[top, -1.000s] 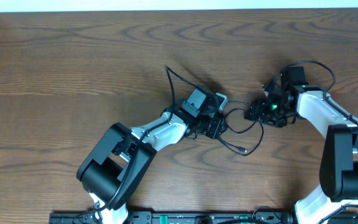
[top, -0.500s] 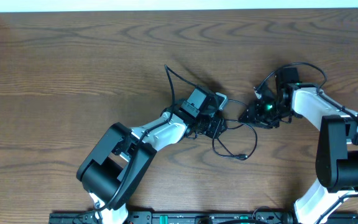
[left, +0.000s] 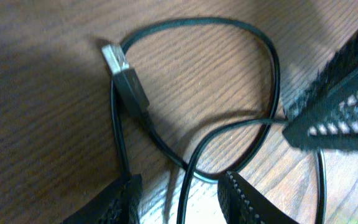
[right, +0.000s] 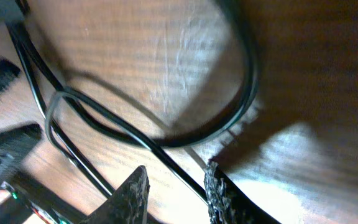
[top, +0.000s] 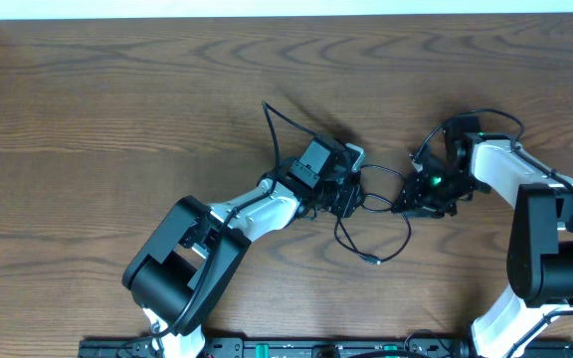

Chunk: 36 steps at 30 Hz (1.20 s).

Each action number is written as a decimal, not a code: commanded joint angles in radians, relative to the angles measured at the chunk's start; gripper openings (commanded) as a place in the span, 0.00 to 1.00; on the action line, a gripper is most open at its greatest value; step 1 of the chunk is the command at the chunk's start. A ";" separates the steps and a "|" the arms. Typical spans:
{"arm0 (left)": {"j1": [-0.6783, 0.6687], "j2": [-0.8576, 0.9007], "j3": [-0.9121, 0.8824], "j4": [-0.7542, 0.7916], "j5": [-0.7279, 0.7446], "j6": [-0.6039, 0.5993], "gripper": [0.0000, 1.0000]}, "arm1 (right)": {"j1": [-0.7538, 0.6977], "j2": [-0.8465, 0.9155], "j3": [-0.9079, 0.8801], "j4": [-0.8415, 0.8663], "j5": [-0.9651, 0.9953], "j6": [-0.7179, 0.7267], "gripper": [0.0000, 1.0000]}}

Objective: Untangle cables
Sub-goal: 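Grasp the black cable with both grippers and pull slightly apart, then release the cable and lift the right gripper away up-right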

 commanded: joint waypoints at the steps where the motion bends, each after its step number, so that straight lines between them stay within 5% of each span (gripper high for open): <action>1: -0.002 0.014 -0.009 0.010 -0.013 -0.029 0.45 | 0.029 0.085 -0.062 -0.013 0.259 -0.065 0.34; 7: -0.002 0.014 -0.009 0.016 -0.013 -0.031 0.45 | 0.068 0.085 -0.062 -0.024 0.264 -0.065 0.39; 17: 0.041 0.000 -0.009 0.010 -0.012 -0.037 0.45 | 0.111 0.085 -0.077 -0.027 0.317 -0.044 0.01; 28: 0.158 -0.132 -0.009 -0.045 -0.013 -0.031 0.45 | 0.101 0.024 -0.024 -0.026 0.190 0.013 0.01; 36: 0.175 -0.135 -0.009 -0.141 -0.032 -0.016 0.45 | 0.100 -0.264 0.240 -0.269 0.152 -0.037 0.01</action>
